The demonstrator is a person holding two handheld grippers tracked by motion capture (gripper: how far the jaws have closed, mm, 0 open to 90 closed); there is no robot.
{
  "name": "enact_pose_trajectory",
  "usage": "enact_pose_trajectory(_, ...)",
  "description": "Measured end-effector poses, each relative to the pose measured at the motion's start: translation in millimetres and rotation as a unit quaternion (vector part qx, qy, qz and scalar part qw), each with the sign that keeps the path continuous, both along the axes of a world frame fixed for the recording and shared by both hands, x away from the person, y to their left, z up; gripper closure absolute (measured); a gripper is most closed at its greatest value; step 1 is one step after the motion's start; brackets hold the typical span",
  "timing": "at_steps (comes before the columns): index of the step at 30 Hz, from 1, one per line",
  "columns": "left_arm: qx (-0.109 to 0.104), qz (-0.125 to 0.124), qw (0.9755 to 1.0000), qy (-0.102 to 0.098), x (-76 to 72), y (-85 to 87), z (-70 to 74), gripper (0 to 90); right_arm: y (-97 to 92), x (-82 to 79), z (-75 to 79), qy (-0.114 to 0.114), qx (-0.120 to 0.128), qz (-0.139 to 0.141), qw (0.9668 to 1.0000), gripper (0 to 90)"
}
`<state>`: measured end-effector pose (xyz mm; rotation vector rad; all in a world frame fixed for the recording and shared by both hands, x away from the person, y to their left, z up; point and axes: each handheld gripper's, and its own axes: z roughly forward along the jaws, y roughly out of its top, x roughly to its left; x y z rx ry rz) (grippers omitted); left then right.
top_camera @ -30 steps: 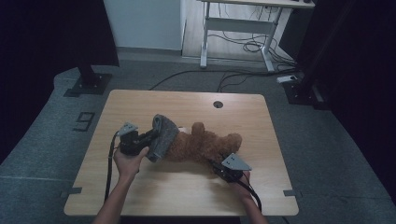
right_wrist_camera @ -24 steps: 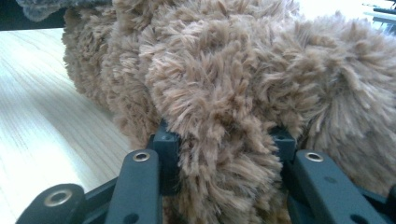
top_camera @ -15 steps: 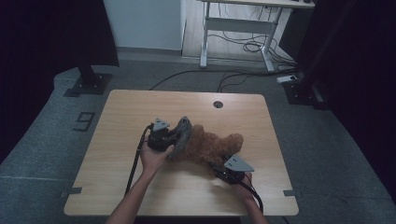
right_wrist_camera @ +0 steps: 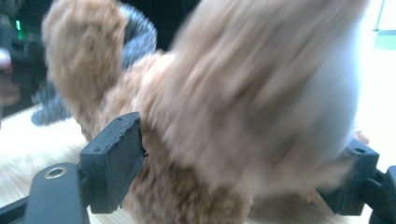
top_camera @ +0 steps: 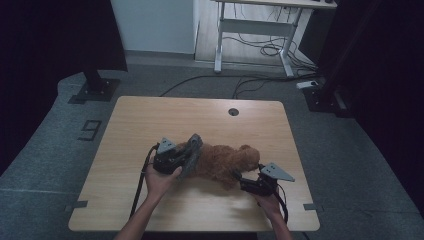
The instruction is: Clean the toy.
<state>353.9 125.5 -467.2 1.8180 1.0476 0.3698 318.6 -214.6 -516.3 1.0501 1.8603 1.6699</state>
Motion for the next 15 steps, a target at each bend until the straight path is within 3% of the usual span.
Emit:
enact_pose_trajectory(3, -0.009, -0.003, 0.9999, 0.003, -4.7, 3.1, -1.2, 79.8, -3.3, 1.4, 2.6, 0.004, 0.020, 0.005, 0.9998, 29.1)
enact_pose_trajectory(7, -0.033, -0.007, 0.9993, 0.015, -5.2, 12.2, 4.4, 79.5, 2.7, 3.6, 0.1, 0.000, 0.005, -0.012, 0.9999, 46.8)
enact_pose_trajectory(9, -0.035, -0.006, 0.9993, 0.012, -4.2, 14.5, 11.6, 79.5, 3.7, 3.9, -1.3, -0.003, -0.005, -0.019, 0.9998, 52.3)
enact_pose_trajectory(15, -0.032, -0.015, 0.9993, -0.014, -2.0, 6.2, 39.9, 79.5, 2.3, 7.6, -5.8, 0.001, -0.008, -0.018, 0.9998, 56.9)
